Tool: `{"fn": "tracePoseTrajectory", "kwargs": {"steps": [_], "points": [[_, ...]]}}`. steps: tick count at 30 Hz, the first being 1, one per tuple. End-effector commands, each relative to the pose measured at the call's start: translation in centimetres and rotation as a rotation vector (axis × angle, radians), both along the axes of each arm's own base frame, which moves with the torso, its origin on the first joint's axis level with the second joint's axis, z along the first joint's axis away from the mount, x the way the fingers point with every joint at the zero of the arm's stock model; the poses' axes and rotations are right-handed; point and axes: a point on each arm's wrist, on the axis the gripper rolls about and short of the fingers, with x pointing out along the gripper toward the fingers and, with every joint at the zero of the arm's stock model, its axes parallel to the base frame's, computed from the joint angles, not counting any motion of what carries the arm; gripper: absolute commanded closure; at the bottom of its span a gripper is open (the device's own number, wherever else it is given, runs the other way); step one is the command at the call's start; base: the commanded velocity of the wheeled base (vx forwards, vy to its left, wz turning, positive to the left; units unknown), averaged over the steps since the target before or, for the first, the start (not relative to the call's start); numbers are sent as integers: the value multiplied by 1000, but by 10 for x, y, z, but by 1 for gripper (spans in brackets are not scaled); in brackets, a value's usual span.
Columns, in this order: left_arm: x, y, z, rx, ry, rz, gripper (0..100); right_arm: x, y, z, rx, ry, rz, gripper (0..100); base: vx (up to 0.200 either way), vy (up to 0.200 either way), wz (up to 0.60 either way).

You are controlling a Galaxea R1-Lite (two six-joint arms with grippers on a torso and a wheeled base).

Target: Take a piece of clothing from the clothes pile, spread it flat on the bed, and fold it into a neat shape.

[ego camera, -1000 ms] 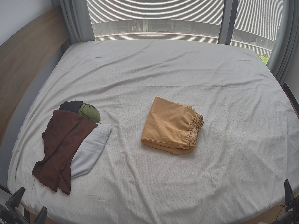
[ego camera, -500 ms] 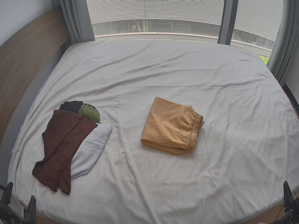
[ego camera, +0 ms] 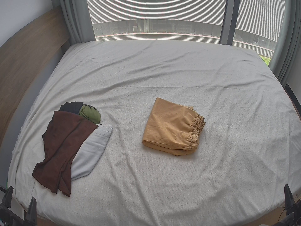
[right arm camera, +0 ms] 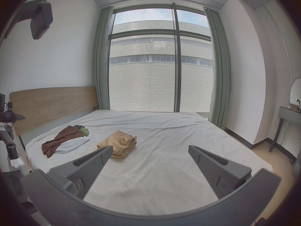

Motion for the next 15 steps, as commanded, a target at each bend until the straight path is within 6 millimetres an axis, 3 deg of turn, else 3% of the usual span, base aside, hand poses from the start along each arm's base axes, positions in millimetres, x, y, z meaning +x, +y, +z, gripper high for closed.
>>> {"fn": "tracePoseTrajectory", "kwargs": {"steps": [1, 8, 15], "points": [[1, 0, -5, -1, 6, -3, 0, 1, 0, -5, 8, 7, 0, 0, 0, 0, 0], [1, 0, -5, -6, 6, -4, 0, 1, 0, -6, 58, 13, 13, 0, 0, 0, 0], [1, 0, -5, -6, 6, -4, 0, 1, -2, -7, -83, 22, -81, 0, 0, 0, 0]]}}
